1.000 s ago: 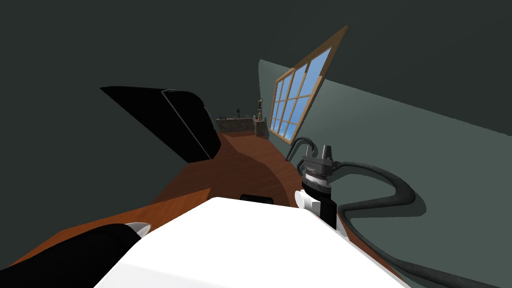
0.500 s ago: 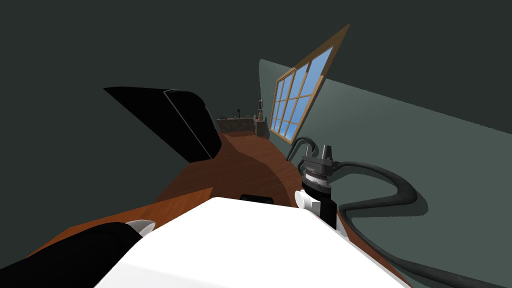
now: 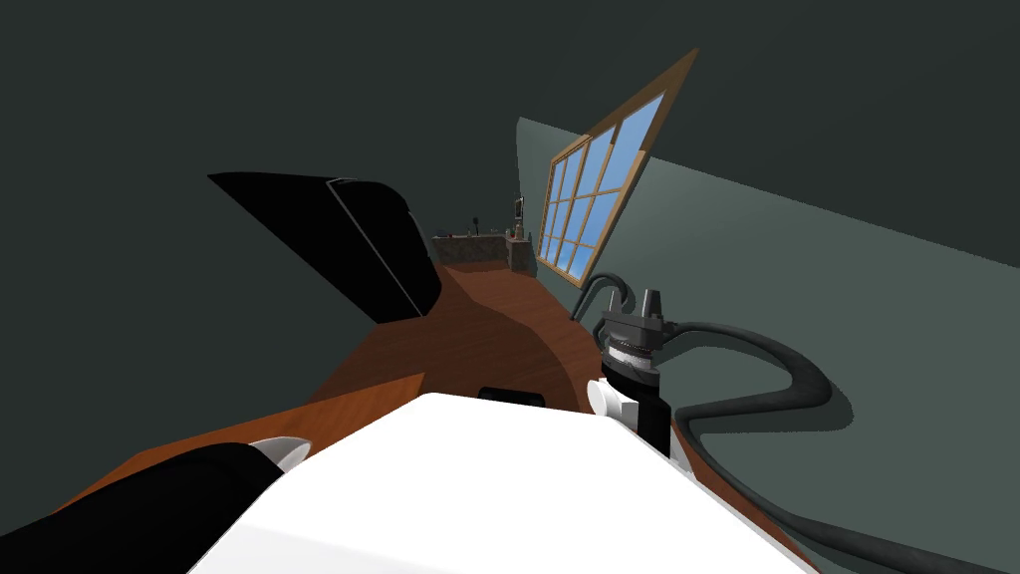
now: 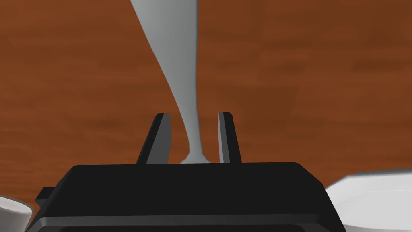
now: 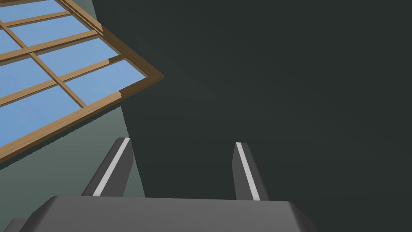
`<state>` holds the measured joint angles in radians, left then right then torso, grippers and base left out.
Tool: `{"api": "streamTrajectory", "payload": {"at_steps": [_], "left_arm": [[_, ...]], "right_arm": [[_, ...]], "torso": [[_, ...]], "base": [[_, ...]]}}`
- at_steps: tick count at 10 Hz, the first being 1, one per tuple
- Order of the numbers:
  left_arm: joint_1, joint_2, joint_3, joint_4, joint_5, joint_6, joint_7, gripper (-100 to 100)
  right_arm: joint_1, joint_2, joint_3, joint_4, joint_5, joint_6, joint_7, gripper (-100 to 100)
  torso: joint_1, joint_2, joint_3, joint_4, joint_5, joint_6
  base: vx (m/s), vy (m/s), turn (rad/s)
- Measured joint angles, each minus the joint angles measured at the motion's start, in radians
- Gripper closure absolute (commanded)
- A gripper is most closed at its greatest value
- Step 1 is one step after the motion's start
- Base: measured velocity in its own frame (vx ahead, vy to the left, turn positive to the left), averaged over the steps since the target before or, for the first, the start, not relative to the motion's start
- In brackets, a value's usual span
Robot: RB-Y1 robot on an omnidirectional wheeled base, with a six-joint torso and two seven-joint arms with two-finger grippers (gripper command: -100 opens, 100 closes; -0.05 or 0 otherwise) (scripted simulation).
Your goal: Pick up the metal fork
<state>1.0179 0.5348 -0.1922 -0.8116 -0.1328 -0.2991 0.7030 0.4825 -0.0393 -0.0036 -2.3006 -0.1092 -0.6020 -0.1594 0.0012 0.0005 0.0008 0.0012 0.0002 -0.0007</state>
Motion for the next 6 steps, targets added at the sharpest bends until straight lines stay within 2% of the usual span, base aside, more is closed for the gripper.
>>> {"api": "streamTrajectory", "payload": {"at_steps": [1, 2, 5, 6], "left_arm": [[0.000, 0.000, 0.000, 0.000, 0.000, 0.000, 0.000, 0], [0.000, 0.000, 0.000, 0.000, 0.000, 0.000, 0.000, 100], [0.051, 0.036, 0.004, -0.039, -0.005, -0.018, 0.030, 100], [0.052, 0.037, 0.003, -0.042, -0.005, -0.017, 0.033, 0]], "right_arm": [[0.000, 0.000, 0.000, 0.000, 0.000, 0.000, 0.000, 0], [0.000, 0.000, 0.000, 0.000, 0.000, 0.000, 0.000, 0], [0.000, 0.000, 0.000, 0.000, 0.000, 0.000, 0.000, 0], [0.000, 0.000, 0.000, 0.000, 0.000, 0.000, 0.000, 0]], "torso": [[0.000, 0.000, 0.000, 0.000, 0.000, 0.000], [0.000, 0.000, 0.000, 0.000, 0.000, 0.000], [-0.004, -0.002, -0.001, 0.000, -0.001, 0.000], [-0.003, -0.001, -0.001, 0.000, -0.001, 0.000]], "base": [[0.000, 0.000, 0.000], [0.027, -0.044, -0.022], [0.026, -0.044, 0.000], [0.000, 0.000, 0.000]]}}
